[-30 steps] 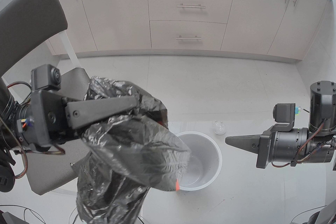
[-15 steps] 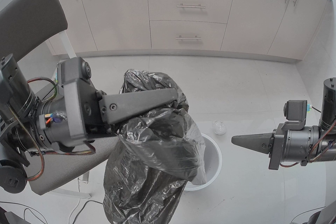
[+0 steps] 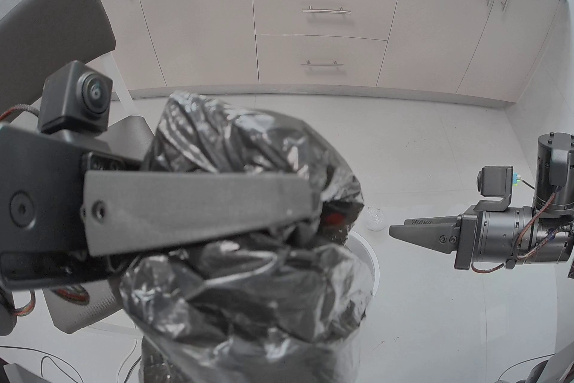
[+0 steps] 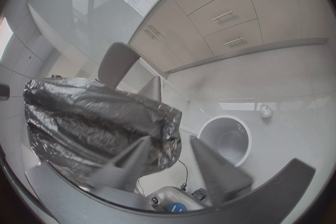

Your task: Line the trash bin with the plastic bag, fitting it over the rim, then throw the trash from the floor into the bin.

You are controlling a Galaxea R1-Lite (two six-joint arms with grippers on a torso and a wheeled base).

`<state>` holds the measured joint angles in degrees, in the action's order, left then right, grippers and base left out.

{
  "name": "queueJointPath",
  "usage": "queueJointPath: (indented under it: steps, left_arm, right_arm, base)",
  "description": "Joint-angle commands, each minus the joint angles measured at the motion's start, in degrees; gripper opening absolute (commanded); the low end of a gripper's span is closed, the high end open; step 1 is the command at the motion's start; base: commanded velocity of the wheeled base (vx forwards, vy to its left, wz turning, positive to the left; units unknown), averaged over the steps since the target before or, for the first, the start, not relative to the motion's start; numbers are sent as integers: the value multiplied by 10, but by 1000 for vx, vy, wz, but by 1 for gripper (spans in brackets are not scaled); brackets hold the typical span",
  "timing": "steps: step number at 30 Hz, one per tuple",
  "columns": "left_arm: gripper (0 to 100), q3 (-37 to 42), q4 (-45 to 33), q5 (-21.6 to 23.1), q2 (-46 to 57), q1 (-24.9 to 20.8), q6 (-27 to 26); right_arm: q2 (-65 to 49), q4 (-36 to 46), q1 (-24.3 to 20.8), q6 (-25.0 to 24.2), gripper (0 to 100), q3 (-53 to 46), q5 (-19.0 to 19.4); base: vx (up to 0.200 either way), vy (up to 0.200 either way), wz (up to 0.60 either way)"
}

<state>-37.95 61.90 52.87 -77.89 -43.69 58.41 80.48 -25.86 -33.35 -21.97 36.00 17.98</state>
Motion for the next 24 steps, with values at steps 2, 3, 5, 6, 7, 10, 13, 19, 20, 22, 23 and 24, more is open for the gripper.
queueJointPath:
  steps: [2,3,5,6,7,10,13,19,20,22,23,24]
  left_arm:
    - [0,-4,1,36,17,-6,0]
    - [0,-4,1,46,19,-6,0]
    - [0,-4,1,59,19,-6,0]
    - [0,-4,1,63,19,-6,0]
    - [0,-4,1,66,19,-6,0]
    - [0,-4,2,78,19,-6,-1]
    - [0,-3,2,82,20,-6,-1]
    - [0,0,2,82,28,-7,-1]
    - [0,0,2,82,28,-7,-1]
    - [0,0,2,82,28,-7,-1]
    - [0,0,2,82,28,-7,-1]
    - [0,0,2,82,29,-7,-1]
  right_arm:
    - [37,-9,33,3,100,-7,40]
    - [41,-9,34,3,100,-6,46]
    - [43,-9,34,3,100,-7,51]
    - [45,-8,32,3,100,-8,56]
    - [49,-8,29,3,100,-9,63]
    - [57,-7,26,3,100,-15,91]
    - [72,-8,22,3,100,-19,133]
    - [119,-8,0,3,100,-10,174]
    - [121,-8,-3,3,100,-9,174]
    - [135,-8,-13,3,100,-4,174]
    - [151,-9,-20,3,100,4,175]
    - [158,-9,-22,4,100,8,175]
  base:
    - [0,0,0]
    - [0,0,0]
    - [0,0,0]
    - [0,0,0]
    - [0,0,0]
    - [0,0,0]
    - [0,0,0]
    - [0,0,0]
    - [0,0,0]
    - [0,0,0]
    - [0,0,0]
    - [0,0,0]
